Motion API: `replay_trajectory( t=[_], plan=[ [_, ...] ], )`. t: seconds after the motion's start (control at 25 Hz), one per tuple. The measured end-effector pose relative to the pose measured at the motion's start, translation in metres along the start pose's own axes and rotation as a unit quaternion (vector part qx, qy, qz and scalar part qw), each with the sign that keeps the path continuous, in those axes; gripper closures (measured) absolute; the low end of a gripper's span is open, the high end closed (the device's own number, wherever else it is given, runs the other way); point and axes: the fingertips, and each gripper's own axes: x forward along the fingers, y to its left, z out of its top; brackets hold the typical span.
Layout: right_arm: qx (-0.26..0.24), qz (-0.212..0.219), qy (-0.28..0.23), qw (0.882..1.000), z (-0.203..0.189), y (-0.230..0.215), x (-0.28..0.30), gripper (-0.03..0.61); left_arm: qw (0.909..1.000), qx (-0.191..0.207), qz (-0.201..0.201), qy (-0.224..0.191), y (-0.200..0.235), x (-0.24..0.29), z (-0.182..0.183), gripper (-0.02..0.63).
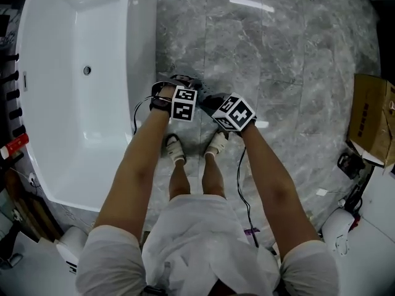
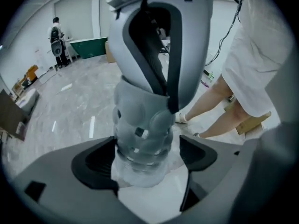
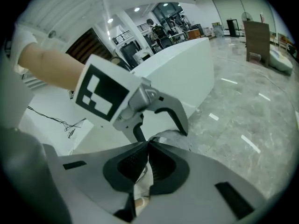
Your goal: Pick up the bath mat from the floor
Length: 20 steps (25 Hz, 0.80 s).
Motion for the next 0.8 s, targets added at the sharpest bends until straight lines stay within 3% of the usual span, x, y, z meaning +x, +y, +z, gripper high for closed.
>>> replay_trajectory(
  t=[0.24,0.4,0.6,0.8],
  plan=[
    [-0.027,0.014,0.016,0.999,0.027,0.019,-0.035,0.549,0.9994,-0.003,0.034,-0.008,0.000,-0.028,0.017,0.202],
    [-0.028,0.018,0.011,0.999,0.039,0.031,-0.054,0.549,0.9987,-0.024,0.042,-0.015,-0.004,-0.047,0.031,0.352],
    [-0.049,0.034,0.023,0.998,0.049,0.040,-0.072,0.549,0.9945,-0.082,0.062,-0.022,-0.006,-0.068,0.040,0.490],
    [-0.072,0.035,0.060,0.995,0.052,0.052,-0.085,0.548,0.9836,-0.170,0.061,-0.009,-0.017,-0.085,0.041,0.542]
  ],
)
